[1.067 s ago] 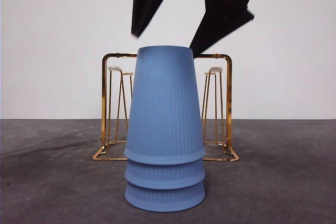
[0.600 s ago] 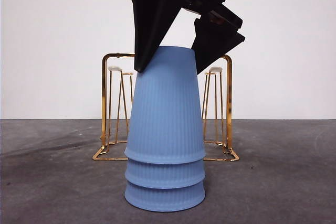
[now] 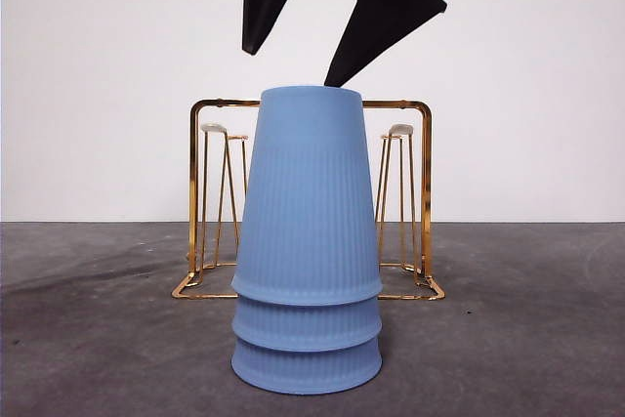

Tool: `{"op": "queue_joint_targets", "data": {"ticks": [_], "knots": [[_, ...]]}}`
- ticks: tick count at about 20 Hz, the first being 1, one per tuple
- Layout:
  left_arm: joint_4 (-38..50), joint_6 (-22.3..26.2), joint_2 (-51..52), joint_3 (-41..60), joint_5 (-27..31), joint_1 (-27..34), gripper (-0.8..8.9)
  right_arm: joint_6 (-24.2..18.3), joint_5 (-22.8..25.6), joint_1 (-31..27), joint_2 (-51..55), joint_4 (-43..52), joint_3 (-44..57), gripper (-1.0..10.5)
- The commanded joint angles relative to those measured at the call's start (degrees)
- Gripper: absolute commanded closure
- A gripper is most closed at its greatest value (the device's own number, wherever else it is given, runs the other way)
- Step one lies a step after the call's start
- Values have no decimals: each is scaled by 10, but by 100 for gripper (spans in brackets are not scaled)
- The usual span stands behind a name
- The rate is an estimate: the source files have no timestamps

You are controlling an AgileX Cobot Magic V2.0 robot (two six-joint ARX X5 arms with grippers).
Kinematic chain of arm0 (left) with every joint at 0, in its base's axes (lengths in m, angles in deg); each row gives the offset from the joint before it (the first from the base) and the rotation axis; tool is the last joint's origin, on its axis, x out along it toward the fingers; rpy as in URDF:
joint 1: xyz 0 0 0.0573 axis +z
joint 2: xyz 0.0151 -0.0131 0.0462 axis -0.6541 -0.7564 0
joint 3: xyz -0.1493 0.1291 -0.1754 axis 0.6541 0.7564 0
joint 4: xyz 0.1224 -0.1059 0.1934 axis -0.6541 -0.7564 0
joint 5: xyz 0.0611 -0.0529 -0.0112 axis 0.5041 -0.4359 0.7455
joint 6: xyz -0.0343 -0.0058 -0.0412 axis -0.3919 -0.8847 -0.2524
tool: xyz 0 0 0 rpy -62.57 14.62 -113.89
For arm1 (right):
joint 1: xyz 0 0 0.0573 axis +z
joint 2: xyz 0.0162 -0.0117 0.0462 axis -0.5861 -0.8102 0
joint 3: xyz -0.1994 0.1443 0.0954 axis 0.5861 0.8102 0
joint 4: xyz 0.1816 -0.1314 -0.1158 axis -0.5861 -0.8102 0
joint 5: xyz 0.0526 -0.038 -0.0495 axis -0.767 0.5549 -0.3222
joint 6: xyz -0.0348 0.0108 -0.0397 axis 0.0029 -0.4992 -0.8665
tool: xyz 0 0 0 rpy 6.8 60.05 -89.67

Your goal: Pick the top cup and place it on cupholder, pick up the mid cup and place it on cupholder, last pick the bottom cup and place it on cupholder.

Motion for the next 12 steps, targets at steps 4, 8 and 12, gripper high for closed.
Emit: {"op": "queue_joint_targets", "data": {"ticks": [4, 8, 12], "knots": [[6, 4, -1, -12, -2, -3, 314, 18, 1, 9, -11, -12, -6, 398], [6, 4, -1, -12, -2, -3, 314, 18, 1, 9, -30, -18, -2, 403], [6, 4, -1, -12, -2, -3, 314, 18, 1, 9, -57, -19, -2, 513]]}}
